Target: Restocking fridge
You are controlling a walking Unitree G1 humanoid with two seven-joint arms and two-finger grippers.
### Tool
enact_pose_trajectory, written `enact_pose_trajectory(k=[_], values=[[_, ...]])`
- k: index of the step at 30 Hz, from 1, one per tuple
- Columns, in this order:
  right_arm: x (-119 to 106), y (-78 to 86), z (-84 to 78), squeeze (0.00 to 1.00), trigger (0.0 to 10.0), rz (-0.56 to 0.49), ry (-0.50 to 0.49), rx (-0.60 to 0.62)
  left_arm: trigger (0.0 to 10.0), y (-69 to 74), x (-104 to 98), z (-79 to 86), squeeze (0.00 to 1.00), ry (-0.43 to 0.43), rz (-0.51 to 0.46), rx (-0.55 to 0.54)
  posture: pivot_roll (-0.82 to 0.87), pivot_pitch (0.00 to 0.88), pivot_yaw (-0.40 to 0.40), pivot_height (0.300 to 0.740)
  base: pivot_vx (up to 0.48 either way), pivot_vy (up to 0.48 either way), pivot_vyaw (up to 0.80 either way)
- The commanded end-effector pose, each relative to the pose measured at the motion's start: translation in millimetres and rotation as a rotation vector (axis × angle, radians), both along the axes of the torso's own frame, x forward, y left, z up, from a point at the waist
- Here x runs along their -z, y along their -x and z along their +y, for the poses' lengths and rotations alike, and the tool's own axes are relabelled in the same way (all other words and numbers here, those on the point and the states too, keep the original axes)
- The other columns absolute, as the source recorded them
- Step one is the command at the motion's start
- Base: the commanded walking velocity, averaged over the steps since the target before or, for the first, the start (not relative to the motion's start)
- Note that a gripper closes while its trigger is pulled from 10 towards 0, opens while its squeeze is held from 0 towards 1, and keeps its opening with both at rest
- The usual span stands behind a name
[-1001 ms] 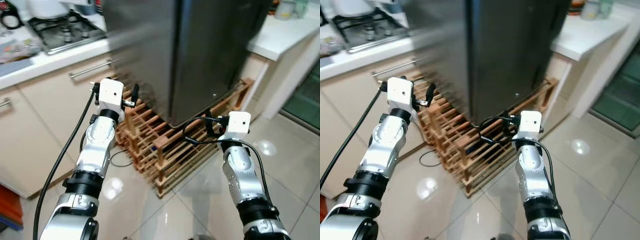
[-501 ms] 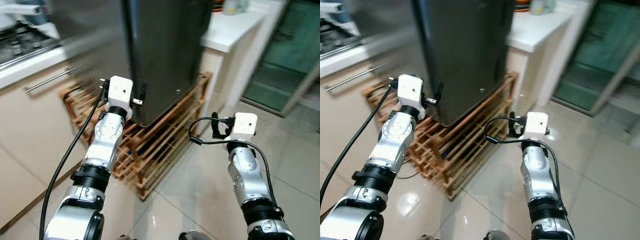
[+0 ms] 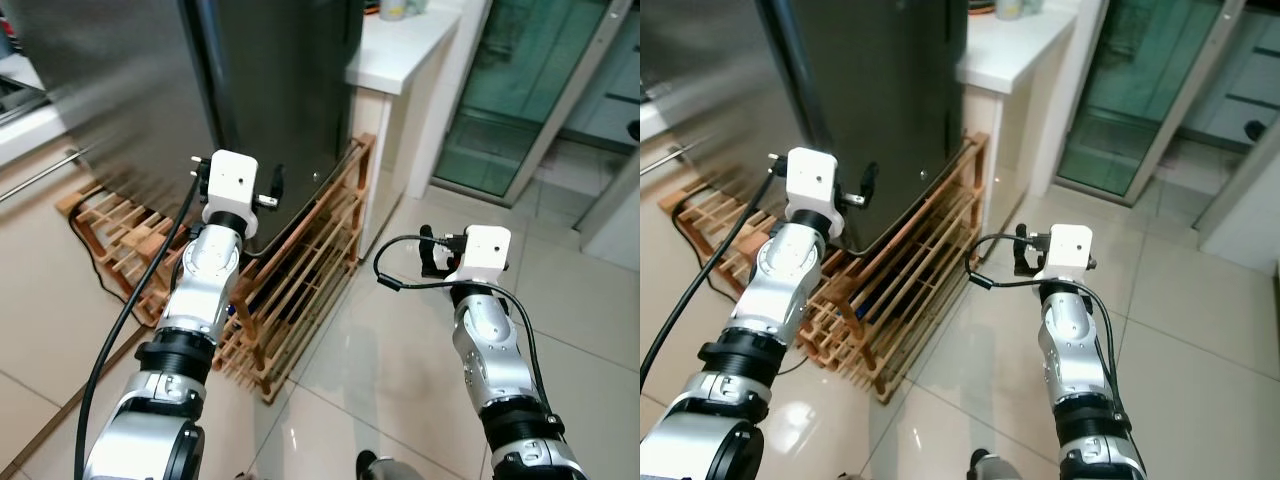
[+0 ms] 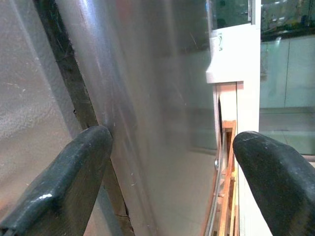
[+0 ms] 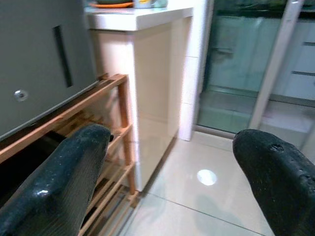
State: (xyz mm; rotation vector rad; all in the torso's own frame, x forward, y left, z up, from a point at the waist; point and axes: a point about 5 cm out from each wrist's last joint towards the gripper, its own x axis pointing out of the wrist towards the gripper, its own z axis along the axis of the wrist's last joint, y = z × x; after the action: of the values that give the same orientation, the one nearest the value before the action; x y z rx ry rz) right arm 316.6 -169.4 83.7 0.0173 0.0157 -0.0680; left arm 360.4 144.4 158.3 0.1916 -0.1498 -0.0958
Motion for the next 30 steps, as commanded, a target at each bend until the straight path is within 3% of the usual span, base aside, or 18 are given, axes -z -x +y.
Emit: enact_pose_trajectory(k=[1, 3, 4, 5, 8, 16, 30], values=[[-2, -0.5, -1.2, 0.00, 10.0, -0.012, 0.002, 0.002, 10.0, -1.0, -2, -11.7, 0.00, -0.013, 0.006, 0.049, -0.09, 0.000, 0.032, 0.740, 0.000, 0.000, -0.70], [-2, -0.7, -1.0, 0.00, 10.0, -0.016, -0.001, 0.001, 10.0, -3.5, -2, -11.8, 0.00, -0.006, 0.010, 0.042, -0.09, 0.000, 0.031, 0.740, 0.000, 0.000, -0.68], [0, 2.9, 0.6, 0.00, 10.0, -0.010, 0.004, -0.006, 10.0, -16.9, -21, -6.8, 0.00, 0.058, -0.013, -0.022, -0.13, 0.000, 0.036, 0.740, 0.000, 0.000, 0.00], [0, 2.9, 0.6, 0.00, 10.0, -0.010, 0.004, -0.006, 10.0, -16.9, -21, -6.8, 0.00, 0.058, -0.013, -0.022, -0.13, 0.000, 0.036, 0.740, 0.000, 0.000, 0.00], [3, 6.4, 1.8, 0.00, 10.0, 0.000, 0.013, -0.016, 10.0, -29.9, -49, 1.0, 0.00, 0.178, -0.056, -0.129, -0.12, 0.000, 0.033, 0.740, 0.000, 0.000, 0.00], [3, 5.9, 0.0, 0.00, 10.0, 0.001, 0.014, -0.012, 10.0, -23.4, -48, 7.4, 0.00, 0.206, -0.073, -0.205, -0.12, 0.000, 0.035, 0.740, 0.000, 0.000, 0.00], [7, 6.8, 3.9, 0.00, 10.0, 0.016, 0.006, -0.019, 10.0, -31.4, -45, 11.3, 0.00, 0.174, -0.048, -0.224, -0.12, 0.000, 0.035, 0.740, 0.000, 0.000, 0.00]])
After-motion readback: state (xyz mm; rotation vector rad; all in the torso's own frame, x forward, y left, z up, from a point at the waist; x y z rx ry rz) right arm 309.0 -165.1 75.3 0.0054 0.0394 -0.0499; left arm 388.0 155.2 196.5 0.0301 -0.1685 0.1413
